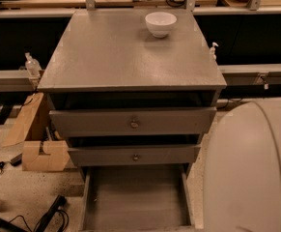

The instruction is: Place green jalapeno chip bag into bottom drawer

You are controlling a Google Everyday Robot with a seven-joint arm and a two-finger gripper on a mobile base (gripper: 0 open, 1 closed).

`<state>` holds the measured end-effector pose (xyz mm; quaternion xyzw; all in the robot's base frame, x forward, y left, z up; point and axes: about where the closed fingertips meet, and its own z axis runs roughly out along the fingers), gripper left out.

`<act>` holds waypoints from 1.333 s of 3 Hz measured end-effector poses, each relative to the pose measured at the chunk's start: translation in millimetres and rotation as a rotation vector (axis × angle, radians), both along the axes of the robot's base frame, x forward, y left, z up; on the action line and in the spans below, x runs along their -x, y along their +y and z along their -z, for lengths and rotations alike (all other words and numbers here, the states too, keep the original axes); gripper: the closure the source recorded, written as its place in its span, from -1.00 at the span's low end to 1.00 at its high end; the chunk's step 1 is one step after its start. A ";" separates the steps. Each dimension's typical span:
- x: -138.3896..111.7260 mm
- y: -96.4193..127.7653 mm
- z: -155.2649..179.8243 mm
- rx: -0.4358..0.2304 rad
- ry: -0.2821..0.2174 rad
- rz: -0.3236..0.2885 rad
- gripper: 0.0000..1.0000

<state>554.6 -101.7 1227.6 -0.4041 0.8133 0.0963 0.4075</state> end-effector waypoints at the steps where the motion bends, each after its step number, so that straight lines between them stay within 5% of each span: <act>1: 29.3 -16.5 -22.5 -0.073 -0.003 0.084 1.00; 3: 29.9 -8.7 -49.6 -0.163 -0.067 0.126 1.00; 4: 27.5 -29.9 -34.2 -0.158 -0.016 0.204 1.00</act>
Offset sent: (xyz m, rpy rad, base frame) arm -0.0220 -0.0132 0.0167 0.0550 -0.0010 -0.0592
